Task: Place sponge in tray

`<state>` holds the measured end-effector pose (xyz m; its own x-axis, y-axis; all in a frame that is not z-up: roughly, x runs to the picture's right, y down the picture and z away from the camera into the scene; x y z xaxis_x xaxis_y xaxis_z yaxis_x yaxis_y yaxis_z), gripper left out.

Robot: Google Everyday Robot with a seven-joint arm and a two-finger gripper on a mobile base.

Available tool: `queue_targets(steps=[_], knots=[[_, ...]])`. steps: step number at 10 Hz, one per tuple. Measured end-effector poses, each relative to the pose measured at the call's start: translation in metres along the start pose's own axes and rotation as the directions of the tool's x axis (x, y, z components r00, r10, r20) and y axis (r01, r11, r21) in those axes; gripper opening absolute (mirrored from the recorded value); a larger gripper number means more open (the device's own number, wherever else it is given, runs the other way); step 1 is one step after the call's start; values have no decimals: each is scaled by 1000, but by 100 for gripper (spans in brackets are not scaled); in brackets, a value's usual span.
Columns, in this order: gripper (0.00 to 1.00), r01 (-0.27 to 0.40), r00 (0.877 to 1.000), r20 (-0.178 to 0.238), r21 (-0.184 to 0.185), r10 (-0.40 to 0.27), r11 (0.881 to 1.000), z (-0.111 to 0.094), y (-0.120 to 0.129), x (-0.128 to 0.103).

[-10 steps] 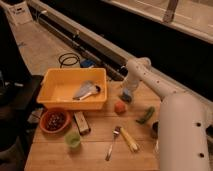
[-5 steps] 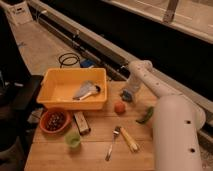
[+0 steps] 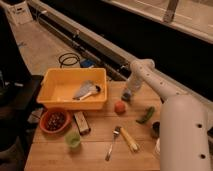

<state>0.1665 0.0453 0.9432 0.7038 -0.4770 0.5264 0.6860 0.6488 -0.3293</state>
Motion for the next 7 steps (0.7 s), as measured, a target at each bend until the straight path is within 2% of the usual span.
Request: queue_targets(steps=[2, 5, 7], knots=[[2, -32, 999, -30, 15, 32, 999, -14, 0, 1], [0, -70, 991, -107, 74, 78, 995, -56, -2, 9], [0, -77, 980, -174, 132, 100, 988, -91, -10, 12]])
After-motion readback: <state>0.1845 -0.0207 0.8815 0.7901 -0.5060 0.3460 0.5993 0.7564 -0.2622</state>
